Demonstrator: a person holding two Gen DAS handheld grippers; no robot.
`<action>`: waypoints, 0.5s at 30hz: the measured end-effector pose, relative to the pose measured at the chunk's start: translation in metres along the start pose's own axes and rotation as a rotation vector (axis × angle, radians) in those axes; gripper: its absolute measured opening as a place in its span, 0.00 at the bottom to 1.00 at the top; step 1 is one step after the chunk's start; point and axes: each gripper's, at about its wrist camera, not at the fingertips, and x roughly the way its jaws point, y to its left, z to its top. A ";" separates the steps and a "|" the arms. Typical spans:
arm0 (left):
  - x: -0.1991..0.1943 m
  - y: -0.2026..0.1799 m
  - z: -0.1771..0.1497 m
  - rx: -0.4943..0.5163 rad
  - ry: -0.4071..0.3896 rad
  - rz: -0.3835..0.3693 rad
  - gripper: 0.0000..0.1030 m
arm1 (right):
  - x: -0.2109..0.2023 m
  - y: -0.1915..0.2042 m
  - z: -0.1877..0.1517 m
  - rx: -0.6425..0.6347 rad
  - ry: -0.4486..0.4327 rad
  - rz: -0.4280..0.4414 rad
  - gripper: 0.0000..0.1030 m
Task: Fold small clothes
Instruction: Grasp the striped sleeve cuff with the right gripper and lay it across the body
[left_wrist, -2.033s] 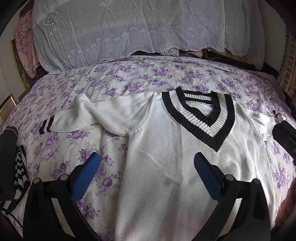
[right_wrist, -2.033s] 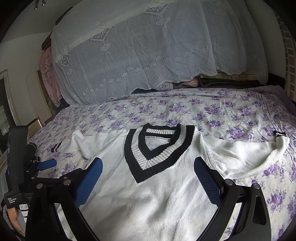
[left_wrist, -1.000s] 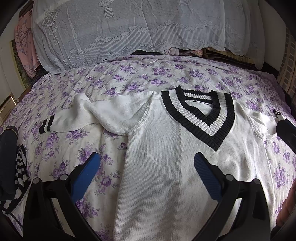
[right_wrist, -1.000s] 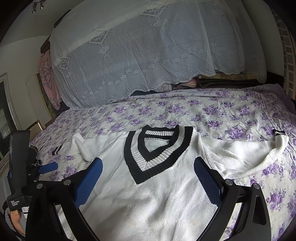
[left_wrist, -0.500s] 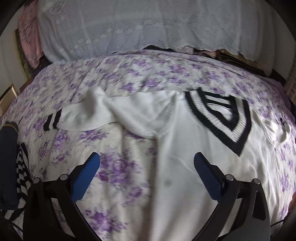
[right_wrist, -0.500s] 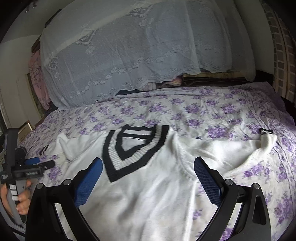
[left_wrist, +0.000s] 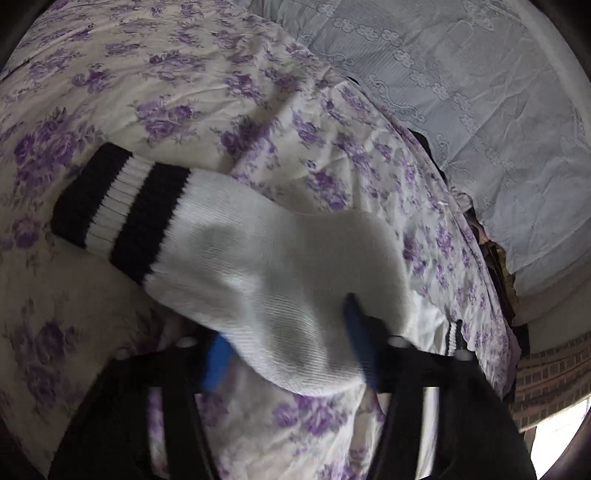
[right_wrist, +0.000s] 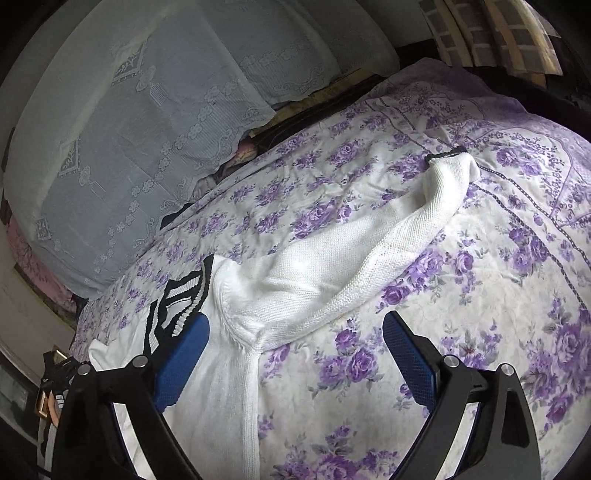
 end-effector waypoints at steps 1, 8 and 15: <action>-0.001 0.005 0.005 -0.015 -0.006 -0.004 0.10 | -0.001 0.000 0.002 -0.010 -0.008 -0.010 0.93; -0.078 0.003 0.023 0.074 -0.183 0.126 0.15 | -0.015 -0.024 0.032 -0.035 -0.076 -0.117 0.93; -0.054 0.019 -0.008 0.116 -0.111 0.436 0.45 | -0.015 -0.080 0.057 0.126 -0.084 -0.213 0.93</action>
